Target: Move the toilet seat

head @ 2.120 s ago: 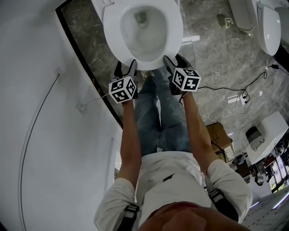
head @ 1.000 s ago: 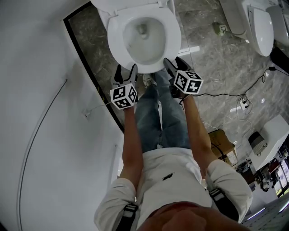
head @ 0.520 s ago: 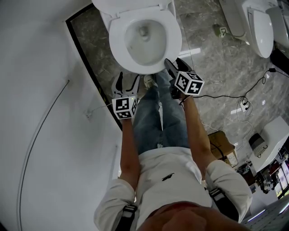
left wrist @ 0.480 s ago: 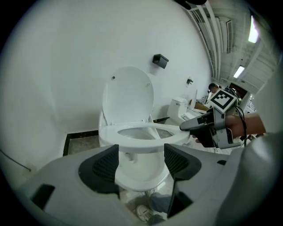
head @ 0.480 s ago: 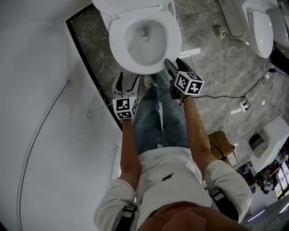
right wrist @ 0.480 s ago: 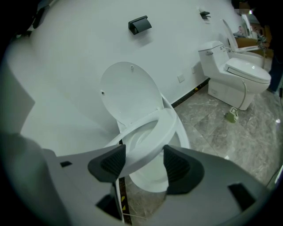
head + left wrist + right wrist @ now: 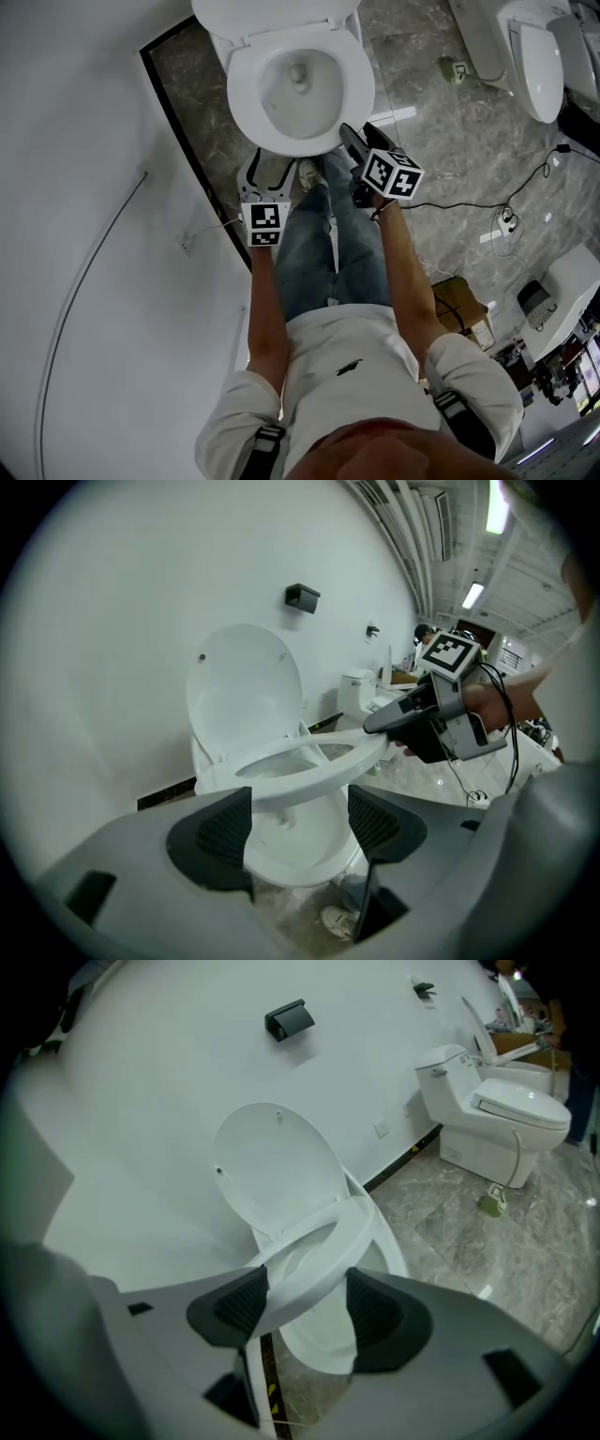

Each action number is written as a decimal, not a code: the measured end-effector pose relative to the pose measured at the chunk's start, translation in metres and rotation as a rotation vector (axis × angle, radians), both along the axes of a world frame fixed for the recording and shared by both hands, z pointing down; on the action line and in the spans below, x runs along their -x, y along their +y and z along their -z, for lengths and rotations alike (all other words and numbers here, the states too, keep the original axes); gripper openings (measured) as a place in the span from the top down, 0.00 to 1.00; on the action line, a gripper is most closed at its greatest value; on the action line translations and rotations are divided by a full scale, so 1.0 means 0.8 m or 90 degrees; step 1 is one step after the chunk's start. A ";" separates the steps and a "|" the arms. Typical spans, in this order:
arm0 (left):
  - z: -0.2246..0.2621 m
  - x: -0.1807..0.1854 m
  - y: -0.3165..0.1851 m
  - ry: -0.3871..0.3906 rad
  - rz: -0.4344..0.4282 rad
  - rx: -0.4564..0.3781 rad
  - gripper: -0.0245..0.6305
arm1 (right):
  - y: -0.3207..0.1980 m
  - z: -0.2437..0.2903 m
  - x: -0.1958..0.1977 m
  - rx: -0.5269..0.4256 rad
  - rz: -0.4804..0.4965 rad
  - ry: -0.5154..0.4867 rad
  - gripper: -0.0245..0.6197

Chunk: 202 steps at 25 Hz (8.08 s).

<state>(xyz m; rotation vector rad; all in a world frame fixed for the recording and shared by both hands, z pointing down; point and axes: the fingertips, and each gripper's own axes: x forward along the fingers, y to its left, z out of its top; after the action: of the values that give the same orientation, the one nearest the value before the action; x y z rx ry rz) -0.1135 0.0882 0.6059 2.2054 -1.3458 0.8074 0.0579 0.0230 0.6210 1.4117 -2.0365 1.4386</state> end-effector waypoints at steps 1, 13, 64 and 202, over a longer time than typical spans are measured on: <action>-0.001 -0.003 0.003 -0.008 -0.007 0.002 0.47 | -0.001 0.002 0.000 0.000 -0.003 -0.002 0.52; 0.004 0.001 -0.015 -0.058 0.039 -0.024 0.47 | -0.012 0.018 0.002 -0.011 -0.016 -0.029 0.52; 0.099 0.020 -0.124 0.010 0.097 -0.066 0.48 | -0.066 0.122 0.043 -0.317 0.297 0.180 0.54; 0.186 0.084 -0.430 0.040 0.208 -0.213 0.55 | -0.371 0.210 0.086 -0.445 0.314 0.206 0.68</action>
<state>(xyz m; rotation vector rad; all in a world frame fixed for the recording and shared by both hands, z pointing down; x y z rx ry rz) -0.1810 -0.2559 0.4569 2.1374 -1.8557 0.4137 -0.0112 -0.2736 0.4531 1.1107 -2.5166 0.2807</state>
